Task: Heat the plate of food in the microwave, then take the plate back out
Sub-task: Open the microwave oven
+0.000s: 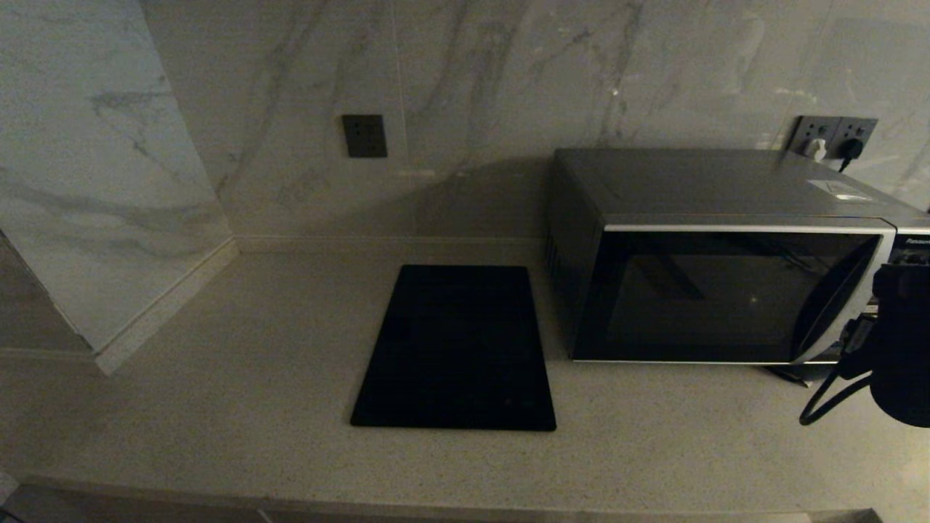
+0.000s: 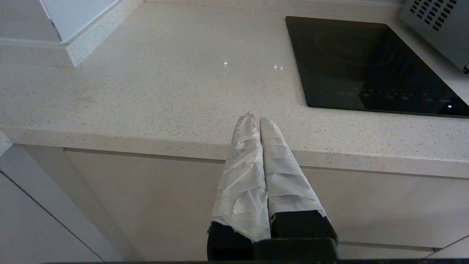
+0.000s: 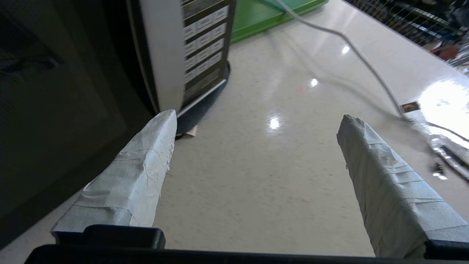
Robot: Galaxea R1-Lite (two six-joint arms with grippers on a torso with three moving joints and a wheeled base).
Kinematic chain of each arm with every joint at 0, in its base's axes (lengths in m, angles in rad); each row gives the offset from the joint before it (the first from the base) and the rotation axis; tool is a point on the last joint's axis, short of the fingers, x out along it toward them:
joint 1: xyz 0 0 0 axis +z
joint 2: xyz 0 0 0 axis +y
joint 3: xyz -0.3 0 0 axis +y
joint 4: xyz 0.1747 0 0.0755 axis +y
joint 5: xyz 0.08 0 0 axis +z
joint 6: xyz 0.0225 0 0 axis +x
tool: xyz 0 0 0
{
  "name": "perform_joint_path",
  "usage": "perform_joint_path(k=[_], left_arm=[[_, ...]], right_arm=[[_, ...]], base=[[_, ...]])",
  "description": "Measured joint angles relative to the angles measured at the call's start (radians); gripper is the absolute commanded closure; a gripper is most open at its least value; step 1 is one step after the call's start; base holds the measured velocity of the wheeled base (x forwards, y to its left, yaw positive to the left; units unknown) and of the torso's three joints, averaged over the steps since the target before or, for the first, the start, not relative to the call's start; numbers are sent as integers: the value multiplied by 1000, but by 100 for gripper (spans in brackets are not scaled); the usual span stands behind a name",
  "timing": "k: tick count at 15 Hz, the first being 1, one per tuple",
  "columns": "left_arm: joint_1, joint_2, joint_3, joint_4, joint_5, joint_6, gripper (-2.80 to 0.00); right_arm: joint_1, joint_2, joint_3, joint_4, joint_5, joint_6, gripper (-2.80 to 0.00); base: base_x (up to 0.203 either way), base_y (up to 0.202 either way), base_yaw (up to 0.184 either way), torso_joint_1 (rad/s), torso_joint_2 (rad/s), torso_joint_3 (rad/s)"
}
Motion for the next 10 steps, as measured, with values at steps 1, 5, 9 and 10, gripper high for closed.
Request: perform_joint_path(k=[1, 5, 9, 10], left_arm=[[0, 0, 0, 0, 1, 0, 0], [0, 0, 0, 0, 0, 0, 0], [0, 0, 0, 0, 0, 0, 0], [0, 0, 0, 0, 0, 0, 0]], right_arm=[[0, 17, -14, 0, 1, 6, -280], [-1, 74, -82, 1, 3, 8, -280], [-1, 123, -145, 1, 4, 9, -280], [-2, 133, -154, 1, 5, 9, -280]], base=[[0, 0, 0, 0, 0, 0], [0, 0, 0, 0, 0, 0], [0, 0, 0, 0, 0, 0], [0, 0, 0, 0, 0, 0]])
